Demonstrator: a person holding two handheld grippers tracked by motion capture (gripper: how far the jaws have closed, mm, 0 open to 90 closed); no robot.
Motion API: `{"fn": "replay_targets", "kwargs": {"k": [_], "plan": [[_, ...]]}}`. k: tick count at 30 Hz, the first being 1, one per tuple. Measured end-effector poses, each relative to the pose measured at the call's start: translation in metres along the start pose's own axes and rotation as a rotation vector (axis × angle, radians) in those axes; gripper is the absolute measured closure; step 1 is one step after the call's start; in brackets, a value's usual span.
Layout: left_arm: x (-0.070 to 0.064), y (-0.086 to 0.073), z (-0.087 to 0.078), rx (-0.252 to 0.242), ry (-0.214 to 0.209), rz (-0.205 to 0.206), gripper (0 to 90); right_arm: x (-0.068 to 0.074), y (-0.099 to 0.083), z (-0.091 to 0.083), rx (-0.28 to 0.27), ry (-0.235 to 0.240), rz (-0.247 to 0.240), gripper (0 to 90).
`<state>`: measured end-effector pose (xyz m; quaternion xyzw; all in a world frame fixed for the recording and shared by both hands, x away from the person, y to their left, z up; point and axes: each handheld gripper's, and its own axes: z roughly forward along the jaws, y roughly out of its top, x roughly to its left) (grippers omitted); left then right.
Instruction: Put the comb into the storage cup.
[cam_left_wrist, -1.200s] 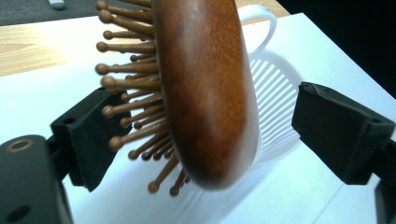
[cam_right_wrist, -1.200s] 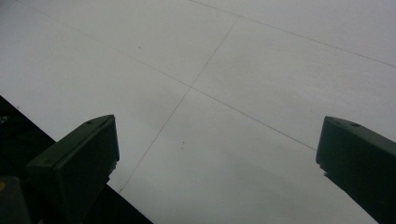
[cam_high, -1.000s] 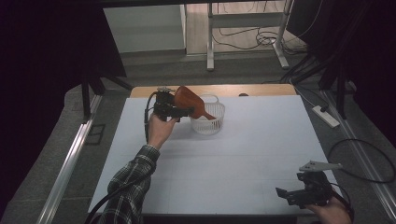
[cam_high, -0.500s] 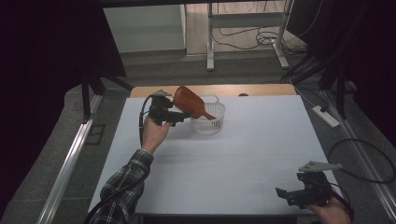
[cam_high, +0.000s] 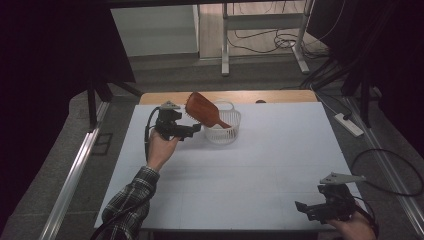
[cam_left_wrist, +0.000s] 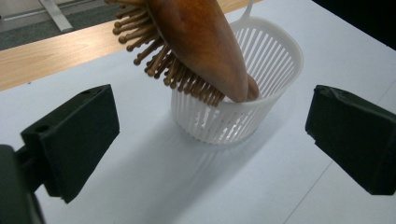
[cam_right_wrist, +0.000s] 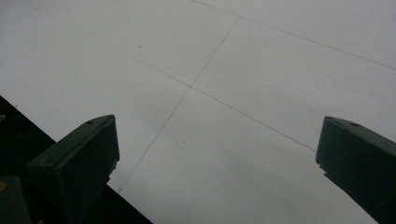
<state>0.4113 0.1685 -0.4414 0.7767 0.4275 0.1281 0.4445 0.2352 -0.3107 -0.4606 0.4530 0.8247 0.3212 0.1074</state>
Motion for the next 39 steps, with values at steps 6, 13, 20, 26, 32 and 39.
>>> {"fn": "replay_targets", "kwargs": {"k": [6, 13, 20, 26, 32, 39], "plan": [[0.0, -0.006, -0.007, -0.009, -0.006, 0.0, 2.6, 0.0, 0.0, 0.0, -0.004, -0.007, -0.003, 0.0], [0.0, -0.012, -0.013, -0.011, -0.005, -0.002, 2.4, 0.001, 0.0, -0.001, -0.007, -0.004, -0.007, 0.0], [0.0, -0.017, -0.018, -0.007, -0.001, -0.001, 2.0, 0.001, 0.0, -0.001, -0.012, -0.01, -0.001, 0.0], [-0.001, -0.024, -0.023, -0.005, 0.001, -0.002, 2.0, 0.001, 0.0, -0.002, -0.014, -0.012, -0.005, 0.0], [-0.002, -0.031, -0.031, -0.009, 0.005, -0.011, 2.0, 0.001, -0.001, -0.002, -0.019, -0.012, -0.011, 0.0], [-0.003, -0.037, -0.039, -0.012, 0.004, -0.014, 1.9, 0.002, -0.001, -0.003, -0.023, -0.014, -0.012, 0.0]]}}
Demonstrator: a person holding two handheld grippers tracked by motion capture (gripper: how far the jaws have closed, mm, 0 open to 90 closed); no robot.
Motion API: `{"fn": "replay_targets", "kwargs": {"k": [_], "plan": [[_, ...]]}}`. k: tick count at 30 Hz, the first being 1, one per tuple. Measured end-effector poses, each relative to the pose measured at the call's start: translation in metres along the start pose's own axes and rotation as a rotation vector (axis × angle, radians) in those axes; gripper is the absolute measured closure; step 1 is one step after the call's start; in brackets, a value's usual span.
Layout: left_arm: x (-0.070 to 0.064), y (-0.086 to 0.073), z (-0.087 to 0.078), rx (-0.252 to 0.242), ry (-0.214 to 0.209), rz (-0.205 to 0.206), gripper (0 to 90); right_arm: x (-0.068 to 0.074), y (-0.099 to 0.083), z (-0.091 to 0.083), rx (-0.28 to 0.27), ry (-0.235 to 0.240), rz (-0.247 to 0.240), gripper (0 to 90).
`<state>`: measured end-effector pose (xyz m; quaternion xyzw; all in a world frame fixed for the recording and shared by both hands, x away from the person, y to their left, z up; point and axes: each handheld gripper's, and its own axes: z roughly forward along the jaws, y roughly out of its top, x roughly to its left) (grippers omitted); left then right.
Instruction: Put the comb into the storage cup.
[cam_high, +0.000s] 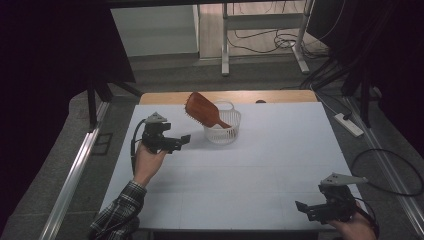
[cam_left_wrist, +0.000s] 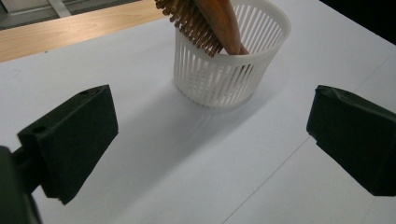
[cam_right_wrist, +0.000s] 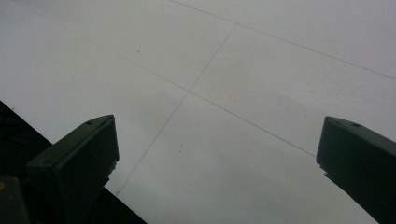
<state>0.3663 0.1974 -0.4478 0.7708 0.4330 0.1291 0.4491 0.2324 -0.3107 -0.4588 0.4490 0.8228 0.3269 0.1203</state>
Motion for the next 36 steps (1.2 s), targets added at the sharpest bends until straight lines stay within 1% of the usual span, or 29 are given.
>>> {"fn": "replay_targets", "kwargs": {"k": [9, 11, 22, 29, 33, 36], "plan": [[-0.002, -0.009, -0.011, -0.007, -0.008, -0.008, 1.6, 0.0, 0.0, 0.0, -0.004, -0.005, -0.006, 0.0], [-0.003, -0.012, -0.014, -0.012, -0.01, -0.016, 1.4, 0.001, 0.0, 0.0, -0.005, -0.005, -0.009, 0.0], [-0.001, -0.024, -0.027, -0.021, -0.003, -0.035, 0.5, 0.001, 0.0, -0.001, -0.009, -0.011, -0.012, 0.0], [-0.003, -0.029, -0.032, -0.025, -0.002, -0.039, 0.5, 0.002, 0.0, -0.001, -0.012, -0.01, -0.016, 0.0], [-0.006, -0.031, -0.035, -0.024, 0.002, -0.031, 0.4, 0.002, -0.001, -0.002, -0.018, -0.012, -0.013, 0.0], [-0.007, -0.032, -0.036, -0.024, -0.003, -0.031, 0.4, 0.002, 0.0, -0.001, -0.016, -0.011, -0.014, 0.0]]}}
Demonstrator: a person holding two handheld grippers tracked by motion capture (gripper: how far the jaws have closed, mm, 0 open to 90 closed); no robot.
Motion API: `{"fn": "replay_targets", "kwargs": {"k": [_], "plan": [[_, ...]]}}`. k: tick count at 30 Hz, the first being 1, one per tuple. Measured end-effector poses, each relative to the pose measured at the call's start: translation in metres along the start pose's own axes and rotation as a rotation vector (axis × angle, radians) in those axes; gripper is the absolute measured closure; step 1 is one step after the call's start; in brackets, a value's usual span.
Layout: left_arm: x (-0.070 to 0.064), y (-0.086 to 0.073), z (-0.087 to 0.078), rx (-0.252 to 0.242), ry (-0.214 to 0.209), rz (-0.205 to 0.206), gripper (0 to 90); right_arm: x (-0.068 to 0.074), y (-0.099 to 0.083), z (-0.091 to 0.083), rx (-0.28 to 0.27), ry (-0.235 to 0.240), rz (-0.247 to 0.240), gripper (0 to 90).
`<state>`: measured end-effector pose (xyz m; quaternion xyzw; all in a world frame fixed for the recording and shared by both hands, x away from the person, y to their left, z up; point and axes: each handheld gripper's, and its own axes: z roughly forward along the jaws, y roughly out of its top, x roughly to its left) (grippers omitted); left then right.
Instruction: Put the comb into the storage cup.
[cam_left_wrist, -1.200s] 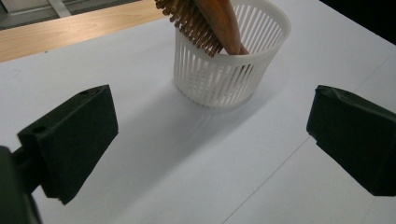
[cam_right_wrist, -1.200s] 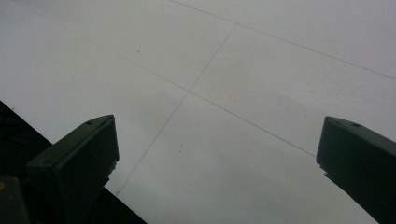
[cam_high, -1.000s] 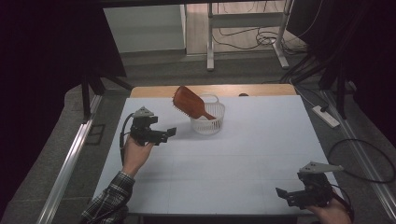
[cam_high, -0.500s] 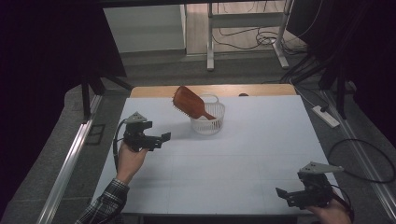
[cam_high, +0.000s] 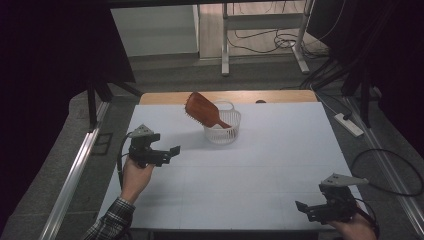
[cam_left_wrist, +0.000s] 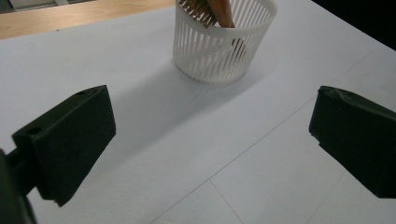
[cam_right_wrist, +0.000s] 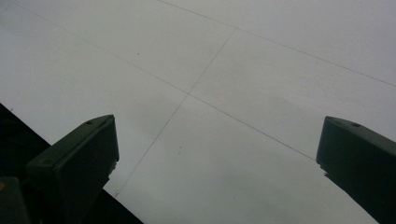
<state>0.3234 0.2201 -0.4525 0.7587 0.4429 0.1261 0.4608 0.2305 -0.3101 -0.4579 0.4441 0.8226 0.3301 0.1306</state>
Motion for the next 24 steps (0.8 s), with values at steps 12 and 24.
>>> {"fn": "replay_targets", "kwargs": {"k": [12, 24], "plan": [[-0.004, -0.007, -0.006, 0.005, 0.017, 0.033, 0.9, 0.0, 0.0, 0.0, -0.005, -0.005, -0.002, 0.0], [-0.007, -0.013, -0.012, 0.003, 0.02, 0.027, 0.8, 0.001, 0.0, 0.0, -0.003, -0.006, -0.004, 0.0]]}}
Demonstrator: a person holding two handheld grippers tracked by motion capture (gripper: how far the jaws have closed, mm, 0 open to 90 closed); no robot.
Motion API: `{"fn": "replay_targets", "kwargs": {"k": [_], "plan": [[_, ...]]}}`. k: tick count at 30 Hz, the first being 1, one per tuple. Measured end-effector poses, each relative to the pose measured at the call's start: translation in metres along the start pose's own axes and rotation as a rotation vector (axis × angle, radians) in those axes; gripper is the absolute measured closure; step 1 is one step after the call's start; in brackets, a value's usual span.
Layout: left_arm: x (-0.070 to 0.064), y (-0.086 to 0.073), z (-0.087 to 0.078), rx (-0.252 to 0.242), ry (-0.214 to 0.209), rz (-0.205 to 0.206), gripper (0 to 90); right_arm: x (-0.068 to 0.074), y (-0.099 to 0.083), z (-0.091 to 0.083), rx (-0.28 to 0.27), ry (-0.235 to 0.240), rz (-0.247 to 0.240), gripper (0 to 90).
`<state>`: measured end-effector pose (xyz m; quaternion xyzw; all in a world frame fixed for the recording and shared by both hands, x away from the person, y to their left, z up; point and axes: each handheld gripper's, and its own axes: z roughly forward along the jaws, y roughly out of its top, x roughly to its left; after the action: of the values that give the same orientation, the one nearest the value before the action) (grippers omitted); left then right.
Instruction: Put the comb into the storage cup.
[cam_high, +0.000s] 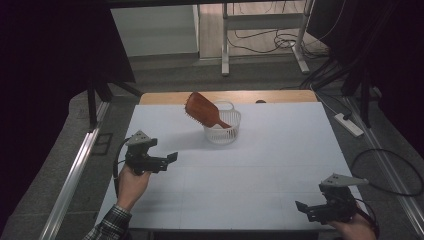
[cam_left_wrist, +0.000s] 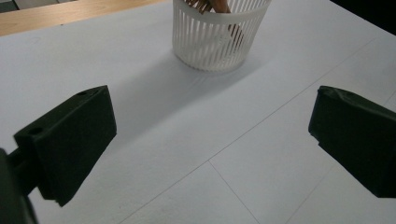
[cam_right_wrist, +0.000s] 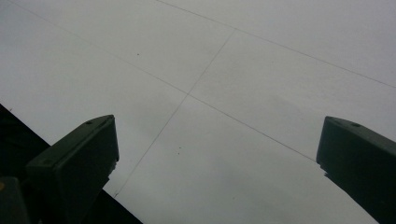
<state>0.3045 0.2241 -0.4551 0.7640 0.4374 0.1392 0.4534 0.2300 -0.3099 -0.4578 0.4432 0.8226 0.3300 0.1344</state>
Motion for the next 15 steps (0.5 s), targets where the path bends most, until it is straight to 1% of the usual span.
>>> {"fn": "replay_targets", "kwargs": {"k": [15], "plan": [[-0.0033, -0.0079, -0.0072, 0.003, 0.0, -0.01, 0.4, 0.0003, 0.0001, 0.0002, 0.003, -0.004, 0.0, 0.0]]}}
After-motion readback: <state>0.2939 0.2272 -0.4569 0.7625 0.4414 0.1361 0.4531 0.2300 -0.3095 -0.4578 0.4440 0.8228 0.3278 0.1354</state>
